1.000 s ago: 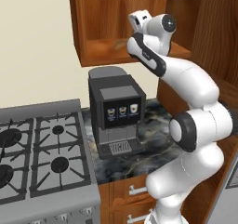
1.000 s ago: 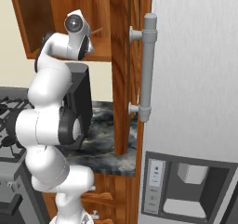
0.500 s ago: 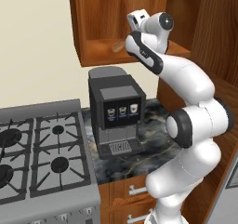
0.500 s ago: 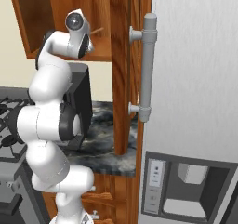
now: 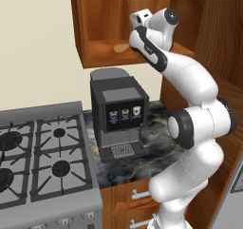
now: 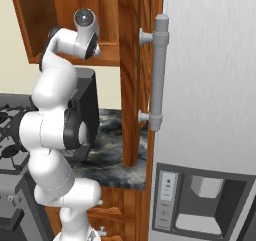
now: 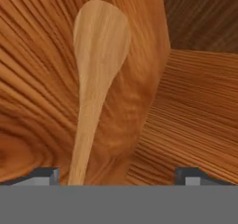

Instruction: Organize the utensils by type. Pick up the wooden spoons from the counter and place them in the open cabinet. Then pick up the metallic utensils from the counter and place them in the open drawer.

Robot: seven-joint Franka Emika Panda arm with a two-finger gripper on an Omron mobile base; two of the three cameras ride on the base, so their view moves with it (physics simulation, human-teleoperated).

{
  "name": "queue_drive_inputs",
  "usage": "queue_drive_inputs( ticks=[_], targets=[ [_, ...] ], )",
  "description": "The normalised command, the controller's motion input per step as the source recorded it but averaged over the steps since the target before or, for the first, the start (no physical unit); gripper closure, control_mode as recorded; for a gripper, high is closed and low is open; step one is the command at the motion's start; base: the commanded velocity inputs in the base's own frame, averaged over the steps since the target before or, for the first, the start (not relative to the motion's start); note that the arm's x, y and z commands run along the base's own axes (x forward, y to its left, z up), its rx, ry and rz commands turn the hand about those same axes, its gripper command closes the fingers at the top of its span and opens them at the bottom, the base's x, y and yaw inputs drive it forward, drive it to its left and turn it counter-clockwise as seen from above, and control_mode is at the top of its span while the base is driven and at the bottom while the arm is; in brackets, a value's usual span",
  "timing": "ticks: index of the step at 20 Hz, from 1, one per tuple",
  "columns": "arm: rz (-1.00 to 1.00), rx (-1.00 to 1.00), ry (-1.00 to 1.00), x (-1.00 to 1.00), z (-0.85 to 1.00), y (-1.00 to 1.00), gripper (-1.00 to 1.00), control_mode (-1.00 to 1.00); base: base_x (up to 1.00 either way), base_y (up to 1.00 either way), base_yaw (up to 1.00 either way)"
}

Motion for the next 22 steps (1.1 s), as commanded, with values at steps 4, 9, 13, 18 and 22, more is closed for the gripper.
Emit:
queue_drive_inputs(
  ticks=[4,9,13,18,22],
  targets=[
    [0.09,0.05,0.08,-0.13,-0.20,0.00,-1.00,-1.00,0.00,0.00,0.00],
    [0.09,0.02,0.03,-0.22,-0.22,0.00,-1.00,-1.00,0.00,0.00,0.00],
    [0.07,0.00,0.00,-0.36,-0.12,0.00,-1.00,-1.00,0.00,0.00,0.00],
    [0.00,0.00,0.00,-0.71,-0.02,0.00,-1.00,-1.00,0.00,0.00,0.00],
    [0.00,0.01,0.00,-0.75,0.00,0.04,-1.00,-1.00,0.00,0.00,0.00]
  ],
)
